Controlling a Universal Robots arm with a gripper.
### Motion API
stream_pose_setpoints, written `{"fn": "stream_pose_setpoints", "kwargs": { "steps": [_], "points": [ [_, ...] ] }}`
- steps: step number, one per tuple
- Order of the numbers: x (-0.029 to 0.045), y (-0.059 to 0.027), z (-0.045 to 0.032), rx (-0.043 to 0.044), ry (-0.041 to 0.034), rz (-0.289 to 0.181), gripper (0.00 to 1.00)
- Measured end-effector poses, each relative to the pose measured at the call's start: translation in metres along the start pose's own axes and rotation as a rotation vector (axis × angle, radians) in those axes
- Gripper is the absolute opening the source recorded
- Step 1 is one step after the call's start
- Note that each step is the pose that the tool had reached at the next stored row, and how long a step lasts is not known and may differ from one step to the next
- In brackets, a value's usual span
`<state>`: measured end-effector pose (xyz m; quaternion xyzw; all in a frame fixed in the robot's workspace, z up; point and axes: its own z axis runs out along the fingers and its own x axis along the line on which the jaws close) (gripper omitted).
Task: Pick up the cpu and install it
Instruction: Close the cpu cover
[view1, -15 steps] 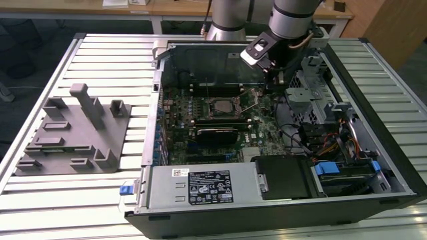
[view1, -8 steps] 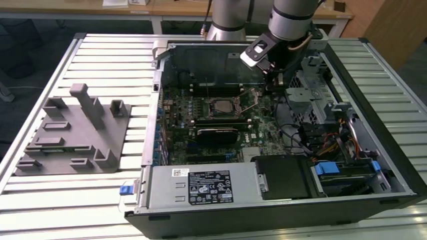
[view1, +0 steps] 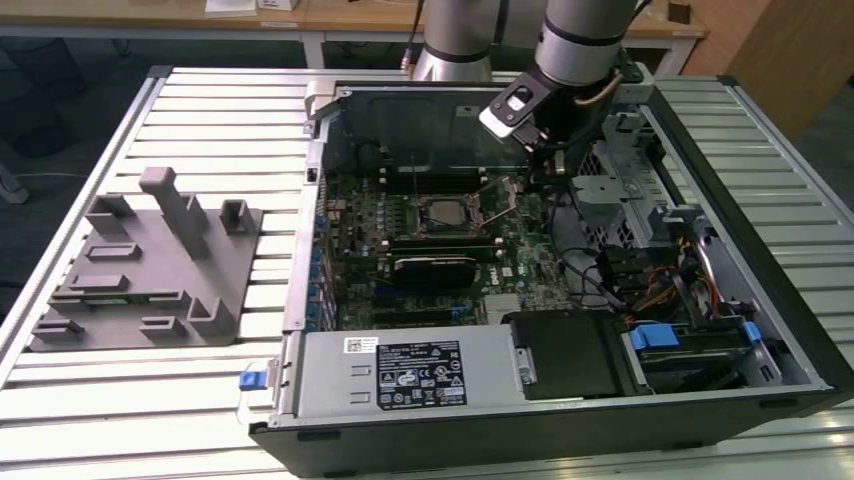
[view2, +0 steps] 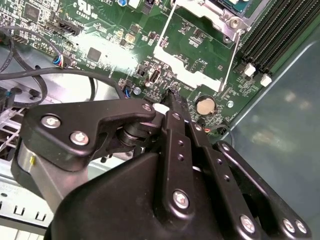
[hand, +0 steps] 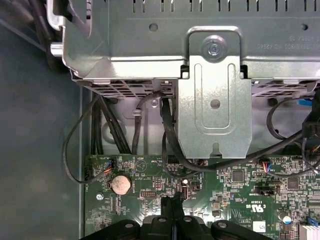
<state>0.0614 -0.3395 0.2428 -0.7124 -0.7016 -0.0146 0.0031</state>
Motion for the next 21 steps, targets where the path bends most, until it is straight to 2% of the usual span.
{"fn": "stream_pose_setpoints", "kwargs": {
  "steps": [12, 21],
  "points": [
    [-0.0003, -0.0149, 0.0027, 0.0, 0.001, 0.0, 0.11],
    [-0.0006, -0.0336, 0.0026, -0.002, 0.0018, 0.0, 0.11]
  ]
}}
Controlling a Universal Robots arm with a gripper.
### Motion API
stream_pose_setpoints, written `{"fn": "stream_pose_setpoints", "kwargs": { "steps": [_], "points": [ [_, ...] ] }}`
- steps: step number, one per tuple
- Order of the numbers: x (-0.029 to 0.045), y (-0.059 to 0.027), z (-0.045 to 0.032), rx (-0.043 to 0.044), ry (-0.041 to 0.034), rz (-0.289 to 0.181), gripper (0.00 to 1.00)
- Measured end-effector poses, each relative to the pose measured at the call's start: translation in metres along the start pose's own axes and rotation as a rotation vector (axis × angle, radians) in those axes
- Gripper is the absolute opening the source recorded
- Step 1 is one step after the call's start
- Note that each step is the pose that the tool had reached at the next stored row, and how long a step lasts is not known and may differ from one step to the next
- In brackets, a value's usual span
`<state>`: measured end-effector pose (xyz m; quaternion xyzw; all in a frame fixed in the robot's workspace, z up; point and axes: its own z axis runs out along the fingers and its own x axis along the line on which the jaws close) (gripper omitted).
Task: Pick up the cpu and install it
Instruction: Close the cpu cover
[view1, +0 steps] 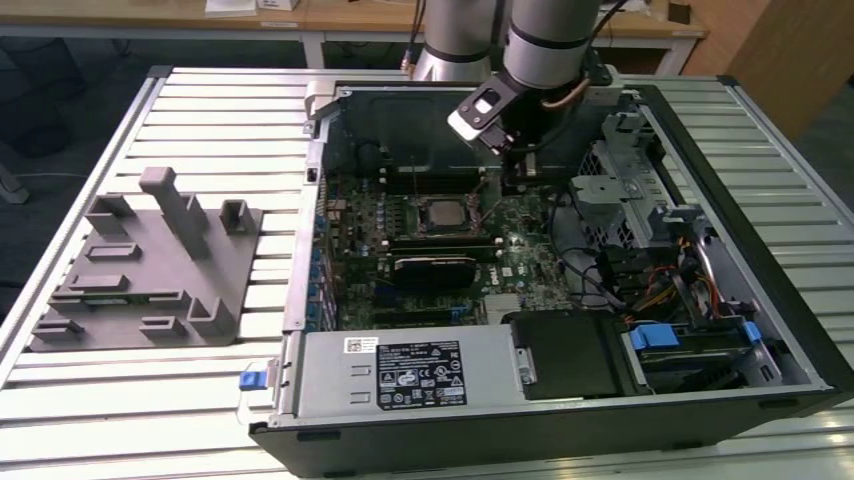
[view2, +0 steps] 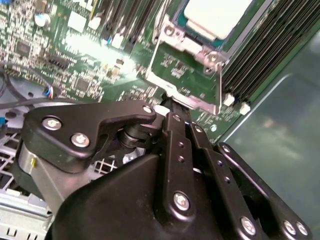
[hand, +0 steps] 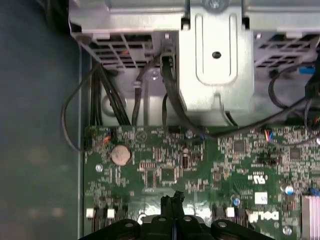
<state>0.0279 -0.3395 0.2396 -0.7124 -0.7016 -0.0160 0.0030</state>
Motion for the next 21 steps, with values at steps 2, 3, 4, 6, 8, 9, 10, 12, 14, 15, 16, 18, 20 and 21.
{"fn": "stream_pose_setpoints", "kwargs": {
  "steps": [2, 3, 4, 6, 8, 9, 10, 12, 14, 15, 16, 18, 20, 21],
  "points": [
    [-0.0001, -0.0052, 0.0002, -0.0007, 0.0002, 0.0, 0.11],
    [-0.0001, -0.0078, 0.0002, -0.001, 0.0, 0.0, 0.11],
    [-0.0002, -0.0104, 0.0003, -0.0014, 0.0, 0.0, 0.11],
    [-0.0003, -0.0162, 0.0005, -0.0023, 0.0001, 0.0, 0.11],
    [-0.0004, -0.0221, 0.0006, -0.0033, -0.0001, 0.0, 0.11],
    [-0.0004, -0.0239, 0.0007, -0.0036, -0.0003, 0.0, 0.11],
    [-0.0004, -0.0253, 0.0008, -0.0037, -0.0002, 0.0, 0.11],
    [-0.0004, -0.0256, 0.0009, -0.0038, 0.0, 0.0, 0.11],
    [-0.0004, -0.0256, 0.0009, -0.0038, 0.0, 0.0, 0.11],
    [-0.0004, -0.0257, 0.0009, -0.0038, 0.0, 0.0, 0.11],
    [-0.0004, -0.0257, 0.0009, -0.0038, 0.0, 0.0, 0.11],
    [-0.0004, -0.0257, 0.0009, -0.0038, 0.0, 0.0, 0.11],
    [-0.0004, -0.0258, 0.0009, -0.0038, 0.0, 0.0, 0.11],
    [-0.0004, -0.0258, 0.0009, -0.0038, 0.0, 0.0, 0.11]
  ]
}}
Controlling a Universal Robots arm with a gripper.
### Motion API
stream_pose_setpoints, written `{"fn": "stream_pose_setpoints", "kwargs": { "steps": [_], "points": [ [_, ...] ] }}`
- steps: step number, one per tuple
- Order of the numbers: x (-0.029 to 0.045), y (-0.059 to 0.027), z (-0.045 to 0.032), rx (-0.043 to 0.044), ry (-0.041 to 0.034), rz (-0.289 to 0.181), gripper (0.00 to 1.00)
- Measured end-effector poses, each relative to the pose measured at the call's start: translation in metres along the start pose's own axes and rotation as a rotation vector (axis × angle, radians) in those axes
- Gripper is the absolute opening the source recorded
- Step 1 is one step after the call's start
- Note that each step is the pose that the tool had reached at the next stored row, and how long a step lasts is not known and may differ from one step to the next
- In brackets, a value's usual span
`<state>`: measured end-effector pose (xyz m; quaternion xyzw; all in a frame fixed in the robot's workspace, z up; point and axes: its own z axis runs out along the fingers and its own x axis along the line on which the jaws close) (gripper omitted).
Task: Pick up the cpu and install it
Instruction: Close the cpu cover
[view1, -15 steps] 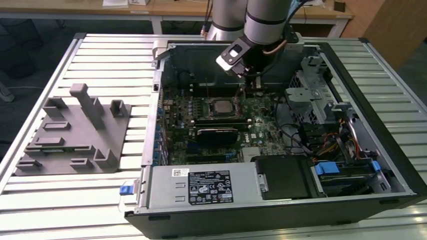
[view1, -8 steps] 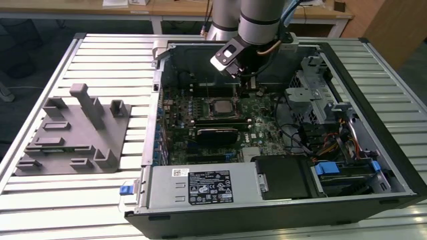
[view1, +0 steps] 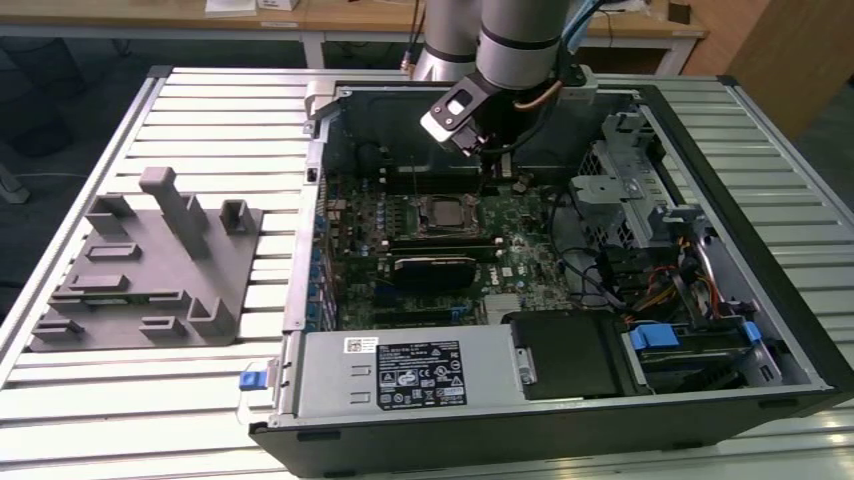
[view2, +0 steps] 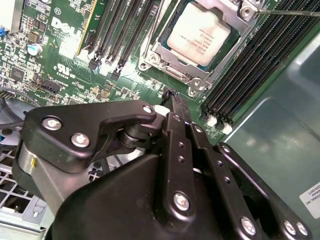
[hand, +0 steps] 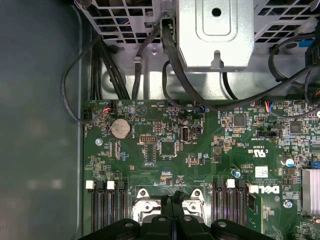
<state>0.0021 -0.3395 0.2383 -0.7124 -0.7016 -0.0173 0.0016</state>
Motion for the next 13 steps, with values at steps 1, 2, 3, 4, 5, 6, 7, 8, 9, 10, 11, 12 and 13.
{"fn": "stream_pose_setpoints", "kwargs": {
  "steps": [1, 2, 3, 4, 5, 6, 7, 8, 9, 10, 11, 12, 13],
  "points": [
    [0.0, 0.0, 0.0, 0.0, 0.0, 0.0, 0.11],
    [0.0, 0.0, 0.0, 0.0, 0.0, 0.0, 0.11],
    [0.0, -0.0001, 0.0, 0.0, 0.0, 0.0, 0.11],
    [0.0, -0.0003, 0.0, 0.0, 0.0, 0.0, 0.11],
    [0.0, -0.0013, 0.0, -0.0001, 0.0, 0.0, 0.11],
    [-0.0002, -0.0034, 0.0002, -0.0008, 0.0004, 0.0, 0.11],
    [-0.0003, -0.0061, 0.0003, -0.0017, 0.0005, 0.0, 0.11],
    [-0.0005, -0.0085, 0.0003, -0.0022, 0.0003, 0.0, 0.11],
    [-0.0006, -0.0107, 0.0004, -0.0025, 0.0002, 0.0, 0.11],
    [-0.0008, -0.0124, 0.0006, -0.0027, 0.0002, 0.0, 0.11],
    [-0.0008, -0.014, 0.0008, -0.0028, 0.0001, 0.0, 0.11],
    [-0.0008, -0.0153, 0.0012, -0.0028, 0.0002, 0.0, 0.11],
    [-0.0009, -0.0165, 0.0017, -0.0028, 0.0002, 0.0, 0.11]
  ]
}}
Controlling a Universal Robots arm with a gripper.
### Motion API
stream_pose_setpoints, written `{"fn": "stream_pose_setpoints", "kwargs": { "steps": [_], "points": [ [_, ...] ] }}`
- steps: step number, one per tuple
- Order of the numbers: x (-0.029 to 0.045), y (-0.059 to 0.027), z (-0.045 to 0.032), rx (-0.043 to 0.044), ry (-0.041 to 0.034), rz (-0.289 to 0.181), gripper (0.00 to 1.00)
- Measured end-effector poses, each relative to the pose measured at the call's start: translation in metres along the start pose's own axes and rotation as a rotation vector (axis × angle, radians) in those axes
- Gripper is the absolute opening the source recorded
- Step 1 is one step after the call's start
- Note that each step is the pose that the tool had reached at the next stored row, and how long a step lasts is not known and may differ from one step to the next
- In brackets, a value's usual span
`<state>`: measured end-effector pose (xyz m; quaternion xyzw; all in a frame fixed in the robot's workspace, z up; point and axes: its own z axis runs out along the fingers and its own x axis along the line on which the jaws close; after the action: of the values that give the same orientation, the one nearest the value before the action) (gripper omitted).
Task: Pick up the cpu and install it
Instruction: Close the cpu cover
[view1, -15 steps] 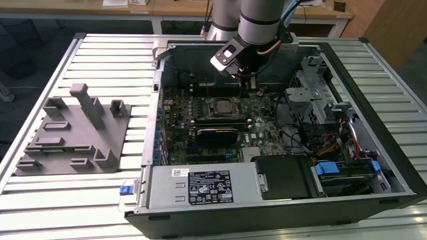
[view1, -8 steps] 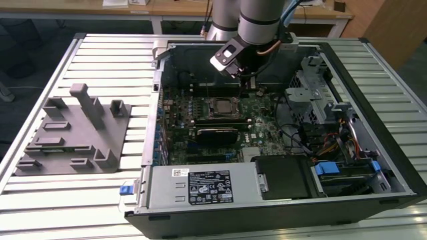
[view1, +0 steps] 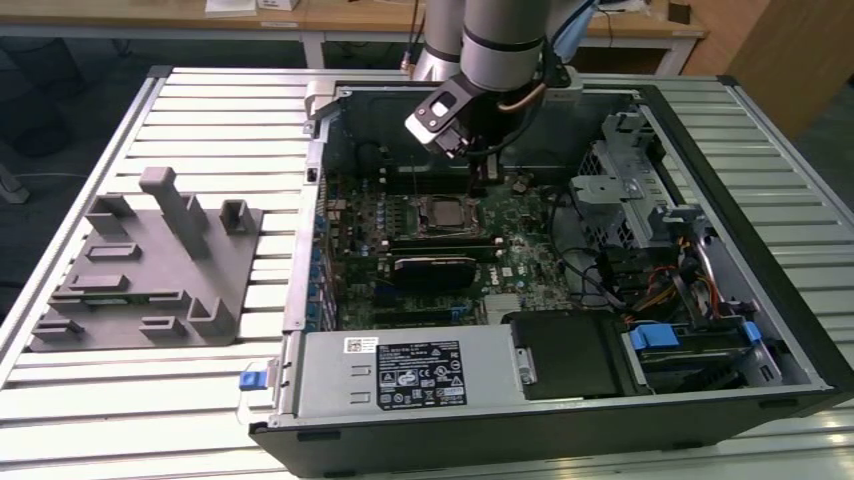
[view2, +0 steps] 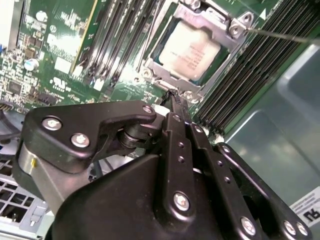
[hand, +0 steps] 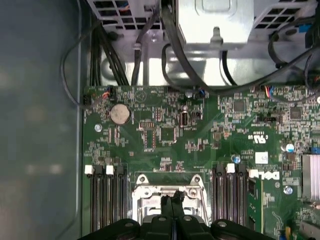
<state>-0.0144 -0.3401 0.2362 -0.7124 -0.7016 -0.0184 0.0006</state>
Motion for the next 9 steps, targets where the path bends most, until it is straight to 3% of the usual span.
{"fn": "stream_pose_setpoints", "kwargs": {
  "steps": [9],
  "points": [
    [-0.0001, -0.0046, 0.002, 0.0, -0.0001, 0.0, 0.11]
  ]
}}
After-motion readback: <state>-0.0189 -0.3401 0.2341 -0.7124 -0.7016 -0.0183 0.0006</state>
